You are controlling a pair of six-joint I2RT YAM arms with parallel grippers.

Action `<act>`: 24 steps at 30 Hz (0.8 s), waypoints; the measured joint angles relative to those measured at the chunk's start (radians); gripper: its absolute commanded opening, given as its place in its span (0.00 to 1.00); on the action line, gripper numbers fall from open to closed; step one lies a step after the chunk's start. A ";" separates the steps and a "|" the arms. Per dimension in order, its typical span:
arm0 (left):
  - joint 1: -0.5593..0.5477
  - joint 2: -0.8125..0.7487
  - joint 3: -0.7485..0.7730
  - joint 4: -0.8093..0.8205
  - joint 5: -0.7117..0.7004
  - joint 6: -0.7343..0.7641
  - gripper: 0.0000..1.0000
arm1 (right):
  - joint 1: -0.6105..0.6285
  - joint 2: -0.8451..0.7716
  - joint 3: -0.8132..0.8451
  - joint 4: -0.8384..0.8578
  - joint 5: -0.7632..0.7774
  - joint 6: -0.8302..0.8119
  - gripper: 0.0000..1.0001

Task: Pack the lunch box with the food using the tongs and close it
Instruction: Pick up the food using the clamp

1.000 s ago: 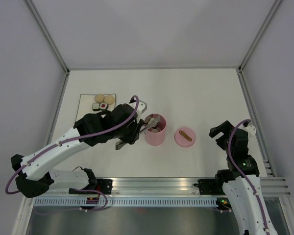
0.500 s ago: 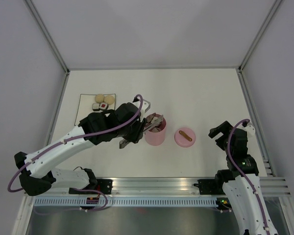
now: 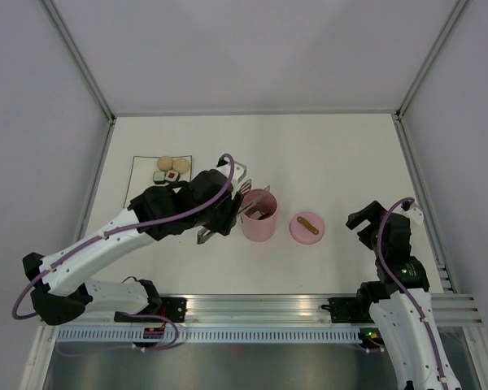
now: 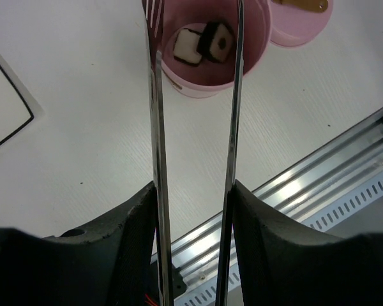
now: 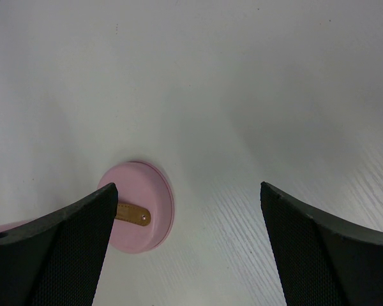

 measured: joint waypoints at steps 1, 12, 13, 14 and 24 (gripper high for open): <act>0.000 -0.002 0.008 -0.003 -0.026 -0.005 0.55 | 0.000 0.000 0.000 0.000 0.000 -0.001 0.98; 0.469 -0.129 -0.017 0.042 -0.140 -0.021 0.57 | 0.000 0.000 -0.008 0.008 -0.024 -0.021 0.98; 0.519 -0.141 -0.043 0.050 -0.139 -0.021 0.57 | 0.000 0.000 -0.008 0.008 -0.027 -0.023 0.98; 0.562 -0.148 -0.072 0.060 -0.138 -0.021 0.57 | 0.000 0.000 -0.008 0.008 -0.027 -0.023 0.98; 0.884 -0.058 -0.313 0.201 -0.042 -0.020 0.54 | 0.000 0.001 -0.030 0.022 -0.058 -0.032 0.98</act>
